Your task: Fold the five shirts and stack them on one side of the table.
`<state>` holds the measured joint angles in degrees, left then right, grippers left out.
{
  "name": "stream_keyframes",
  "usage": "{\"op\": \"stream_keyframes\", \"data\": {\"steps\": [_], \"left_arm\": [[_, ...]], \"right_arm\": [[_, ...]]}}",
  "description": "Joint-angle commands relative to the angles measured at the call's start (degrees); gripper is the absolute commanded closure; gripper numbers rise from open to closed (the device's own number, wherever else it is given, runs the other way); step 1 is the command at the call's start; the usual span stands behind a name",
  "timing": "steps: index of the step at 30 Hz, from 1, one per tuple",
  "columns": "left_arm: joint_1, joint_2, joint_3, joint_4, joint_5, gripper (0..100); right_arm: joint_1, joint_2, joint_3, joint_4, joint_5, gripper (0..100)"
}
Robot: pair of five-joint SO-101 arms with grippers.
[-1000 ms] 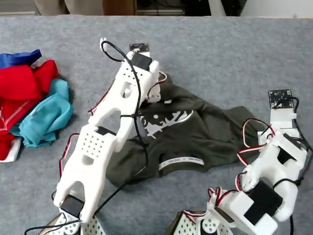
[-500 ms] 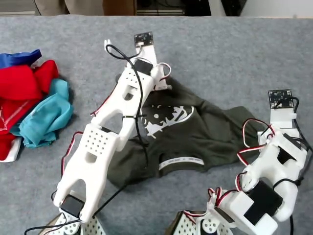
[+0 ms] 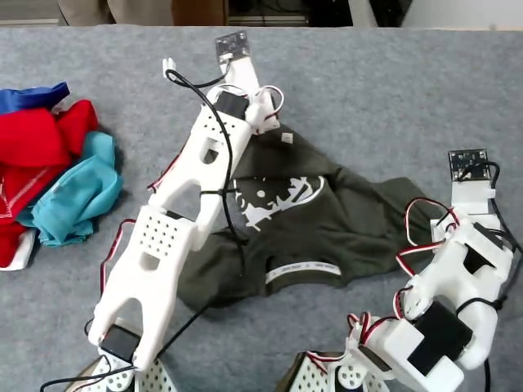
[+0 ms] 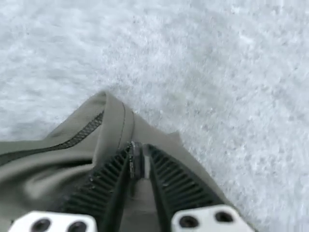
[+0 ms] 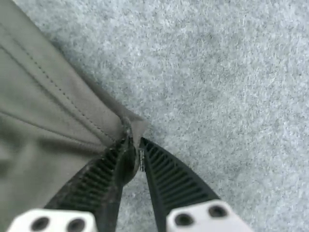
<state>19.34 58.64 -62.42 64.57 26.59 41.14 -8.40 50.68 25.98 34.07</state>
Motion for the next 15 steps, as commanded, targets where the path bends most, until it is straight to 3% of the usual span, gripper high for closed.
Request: {"op": "stream_keyframes", "data": {"steps": [1, 4, 15], "left_arm": [[-2.81, -1.1, -0.09, 0.53, 6.68, 86], [-4.84, -1.54, -1.58, 4.22, 9.14, 82], [-3.69, -1.01, -20.31, 31.21, 3.43, 82]], "right_arm": [[-1.27, -0.04, 0.13, -1.14, 0.35, 99.4], [-1.27, -0.04, 0.13, -1.14, 0.35, 99.4], [-1.27, -0.04, 0.13, -1.14, 0.35, 99.4]]}}
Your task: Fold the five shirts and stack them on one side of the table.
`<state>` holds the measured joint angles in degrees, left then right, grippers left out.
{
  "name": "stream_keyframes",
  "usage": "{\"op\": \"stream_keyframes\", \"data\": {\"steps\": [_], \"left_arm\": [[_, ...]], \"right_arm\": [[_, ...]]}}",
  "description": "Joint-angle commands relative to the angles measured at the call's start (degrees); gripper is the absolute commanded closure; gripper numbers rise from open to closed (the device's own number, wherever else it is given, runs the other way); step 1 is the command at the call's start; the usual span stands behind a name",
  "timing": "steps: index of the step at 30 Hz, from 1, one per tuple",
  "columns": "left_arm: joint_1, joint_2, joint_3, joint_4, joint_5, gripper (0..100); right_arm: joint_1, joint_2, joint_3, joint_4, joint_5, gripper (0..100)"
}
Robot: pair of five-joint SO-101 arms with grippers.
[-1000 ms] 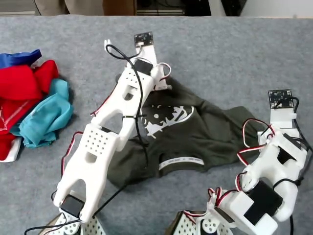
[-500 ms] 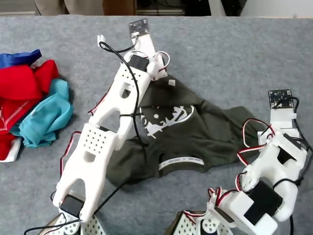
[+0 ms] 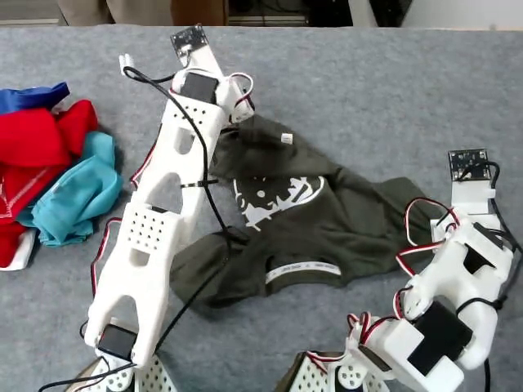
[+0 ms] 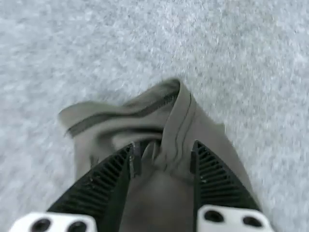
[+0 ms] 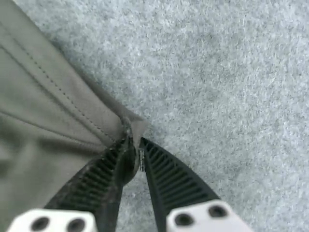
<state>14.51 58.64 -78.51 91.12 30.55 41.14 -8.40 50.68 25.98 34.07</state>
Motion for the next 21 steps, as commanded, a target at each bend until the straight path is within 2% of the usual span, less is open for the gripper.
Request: {"op": "stream_keyframes", "data": {"steps": [1, 4, 8, 14, 21], "left_arm": [[1.76, -1.01, -4.04, 5.63, -0.53, 82], [3.08, 0.04, -2.02, 5.71, -0.35, 82], [3.6, 4.0, 0.53, 0.44, 3.78, 82], [3.34, 5.93, -4.4, -0.18, 10.64, 82], [3.34, 5.93, -7.47, -2.81, 14.07, 82]], "right_arm": [[-1.27, -0.04, 0.13, -1.14, 0.35, 99.4], [-1.27, -0.04, 0.13, -1.14, 0.35, 99.4], [-1.27, -0.04, 0.13, -1.14, 0.26, 99.4], [-1.27, -0.04, 0.22, -1.14, 0.26, 99.4], [-1.27, -0.04, 0.22, -1.14, 0.26, 99.4]]}}
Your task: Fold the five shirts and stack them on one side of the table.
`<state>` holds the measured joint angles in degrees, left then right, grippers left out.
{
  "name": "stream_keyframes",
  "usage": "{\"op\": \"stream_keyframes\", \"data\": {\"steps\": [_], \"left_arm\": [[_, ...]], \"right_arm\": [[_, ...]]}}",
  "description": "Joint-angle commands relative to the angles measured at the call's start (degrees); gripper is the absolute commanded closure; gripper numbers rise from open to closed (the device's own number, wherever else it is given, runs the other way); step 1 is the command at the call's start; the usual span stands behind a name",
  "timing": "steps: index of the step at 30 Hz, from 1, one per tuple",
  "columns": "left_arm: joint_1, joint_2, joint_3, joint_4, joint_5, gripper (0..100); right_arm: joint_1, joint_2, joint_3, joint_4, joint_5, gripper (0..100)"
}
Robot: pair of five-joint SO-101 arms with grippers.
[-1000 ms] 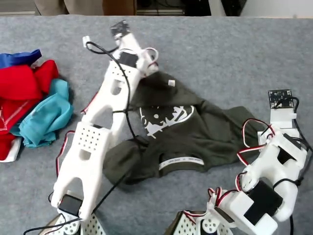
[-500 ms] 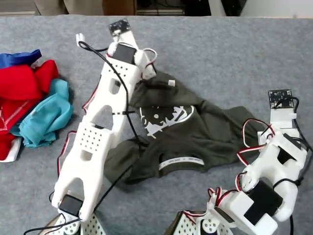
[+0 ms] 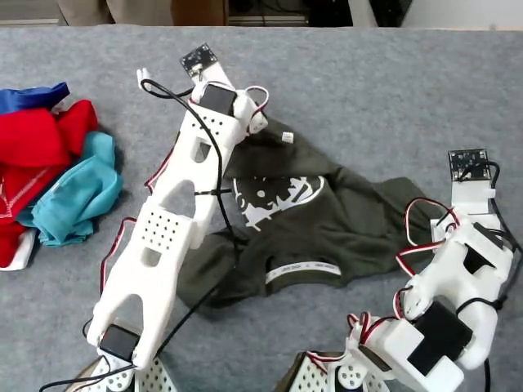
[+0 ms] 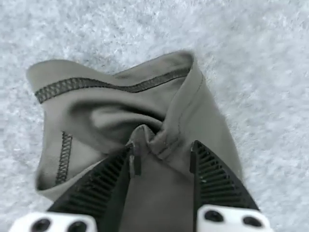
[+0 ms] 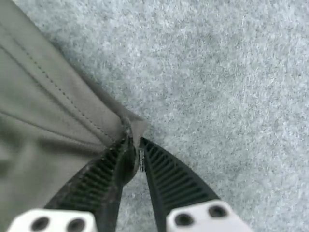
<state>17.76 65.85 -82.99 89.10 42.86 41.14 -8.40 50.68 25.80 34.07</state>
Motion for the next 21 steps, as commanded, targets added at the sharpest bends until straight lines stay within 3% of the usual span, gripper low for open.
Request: {"op": "stream_keyframes", "data": {"steps": [1, 15, 21], "left_arm": [[0.18, -1.27, -2.99, -0.79, 2.11, 82], [0.26, -1.19, 2.37, -3.43, 8.97, 82], [0.44, -1.19, 3.25, -4.31, 9.05, 90]], "right_arm": [[-1.27, -0.04, 0.22, -0.97, 0.26, 99.4], [-1.27, -0.04, 0.22, -0.97, 0.09, 99.4], [-1.27, -0.04, 0.22, -0.97, 0.09, 99.4]]}}
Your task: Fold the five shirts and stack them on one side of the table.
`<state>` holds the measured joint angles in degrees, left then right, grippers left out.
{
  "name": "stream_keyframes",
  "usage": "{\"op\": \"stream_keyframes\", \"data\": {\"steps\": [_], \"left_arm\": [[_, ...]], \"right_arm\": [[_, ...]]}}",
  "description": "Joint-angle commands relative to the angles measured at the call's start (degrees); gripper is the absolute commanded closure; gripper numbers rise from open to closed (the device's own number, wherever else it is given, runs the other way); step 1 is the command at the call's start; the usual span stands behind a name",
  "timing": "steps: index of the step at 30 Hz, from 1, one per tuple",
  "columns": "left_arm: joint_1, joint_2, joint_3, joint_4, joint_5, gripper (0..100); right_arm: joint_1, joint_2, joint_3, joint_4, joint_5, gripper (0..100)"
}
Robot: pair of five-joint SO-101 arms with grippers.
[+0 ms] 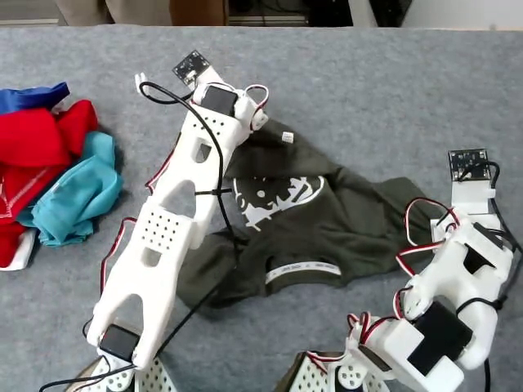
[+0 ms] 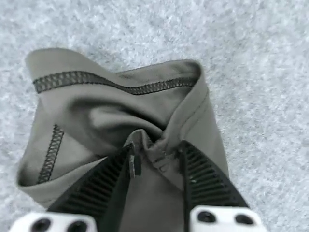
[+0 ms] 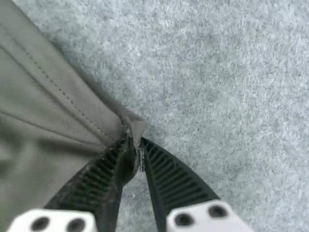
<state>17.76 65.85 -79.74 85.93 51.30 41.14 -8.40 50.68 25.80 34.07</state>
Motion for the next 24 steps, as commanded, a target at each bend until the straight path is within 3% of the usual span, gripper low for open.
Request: {"op": "stream_keyframes", "data": {"steps": [1, 18, 24], "left_arm": [[0.44, -1.19, 0.0, -1.23, 0.62, 91], [0.18, -1.8, -0.53, -0.62, -1.49, 98], [-1.05, -4.88, -8.44, 4.75, -8.97, 98]], "right_arm": [[-1.27, -0.04, 0.22, -0.97, 0.09, 99.4], [-1.27, -0.04, 0.22, -0.97, 0.09, 99.4], [-1.36, -0.48, 0.13, -0.88, -0.35, 99.4]]}}
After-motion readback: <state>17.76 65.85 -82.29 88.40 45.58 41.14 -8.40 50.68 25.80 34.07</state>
